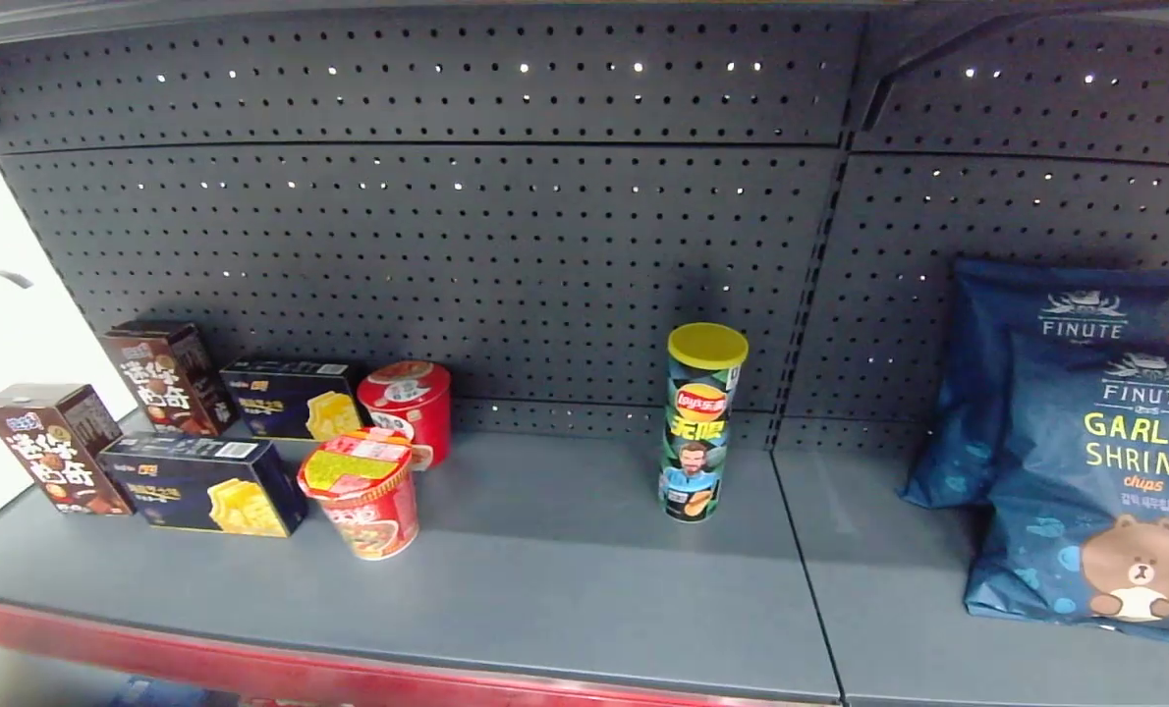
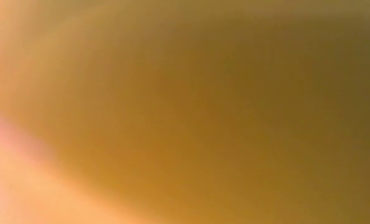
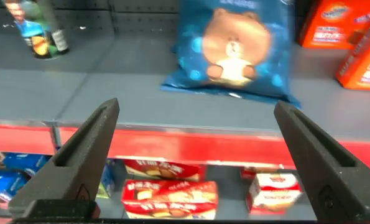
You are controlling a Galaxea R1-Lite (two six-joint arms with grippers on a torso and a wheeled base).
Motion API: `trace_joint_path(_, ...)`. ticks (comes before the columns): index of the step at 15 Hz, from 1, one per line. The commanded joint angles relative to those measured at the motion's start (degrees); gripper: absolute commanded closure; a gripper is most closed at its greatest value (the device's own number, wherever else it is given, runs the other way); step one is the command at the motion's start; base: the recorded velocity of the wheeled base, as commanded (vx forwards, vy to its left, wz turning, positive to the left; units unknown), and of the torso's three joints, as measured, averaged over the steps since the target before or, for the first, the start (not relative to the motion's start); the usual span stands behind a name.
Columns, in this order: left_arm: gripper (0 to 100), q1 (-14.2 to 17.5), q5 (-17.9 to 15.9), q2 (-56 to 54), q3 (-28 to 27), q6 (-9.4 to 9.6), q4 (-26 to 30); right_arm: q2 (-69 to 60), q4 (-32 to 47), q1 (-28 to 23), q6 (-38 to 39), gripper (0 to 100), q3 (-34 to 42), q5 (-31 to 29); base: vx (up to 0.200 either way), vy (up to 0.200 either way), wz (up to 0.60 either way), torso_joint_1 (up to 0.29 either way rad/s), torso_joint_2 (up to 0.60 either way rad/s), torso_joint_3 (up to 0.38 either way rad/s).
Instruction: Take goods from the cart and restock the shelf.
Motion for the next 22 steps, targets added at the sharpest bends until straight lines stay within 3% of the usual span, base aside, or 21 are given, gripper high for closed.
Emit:
trace_joint_path(1, 100, 0.1, 0.1, 0.4, -0.7, 0.02, 0.0, 0.1, 0.1, 0.0, -0.1, 0, -0.1, 0.1, 0.000, 0.000, 0.00, 0.000, 0.00, 0.000)
trace_joint_path(10, 100, 0.1, 2.4, 1.0, -6.3, 0.02, 3.0, 0.4, 0.2, 0.0, -3.1, 0, -0.3, 0.3, 0.000, 0.000, 0.00, 0.000, 0.00, 0.000)
trace_joint_path(11, 100, 0.2, 2.4, 1.5, -7.2, 0.02, 3.7, 6.8, -0.9, -1.0, 6.9, 0, -10.1, -0.7, 0.000, 0.000, 0.00, 0.000, 0.00, 0.000)
trace_joint_path(12, 100, 0.0, 2.5, 1.7, -7.7, 0.02, 4.7, 23.9, -3.1, -1.8, 23.2, 0, -25.6, -1.1, 0.000, 0.000, 0.00, 0.000, 0.00, 0.000)
trace_joint_path(13, 100, -0.1, 2.1, 2.2, -7.1, 0.02, 6.1, 33.4, -3.5, -2.5, 22.7, 0, -32.9, -0.3, 0.000, 0.000, 0.00, 0.000, 0.00, 0.000)
trace_joint_path(14, 100, -0.3, 1.6, 1.4, -4.6, 0.11, 6.6, 30.2, -4.0, 0.6, -2.0, 0, -24.1, 9.6, 0.000, 0.000, 0.00, 0.000, 0.00, 0.000)
trace_joint_path(17, 100, 0.0, 2.3, -0.5, -2.6, 0.02, 6.8, 30.3, -3.3, 4.7, -5.1, 0, -21.5, 22.7, 0.000, 0.000, 0.00, 0.000, 0.00, 0.000)
trace_joint_path(20, 100, -0.2, 2.3, -0.5, -1.5, 0.11, 6.8, 40.5, -4.9, 12.2, -5.0, 0, -27.2, 23.5, 0.000, 0.000, 0.00, 0.000, 0.00, 0.000)
trace_joint_path(22, 100, -0.2, 2.3, -0.5, -1.8, 0.11, 6.8, 46.8, -10.3, 16.2, -5.1, 0, -28.8, 23.7, 0.000, 0.000, 0.00, 0.000, 0.00, 0.000)
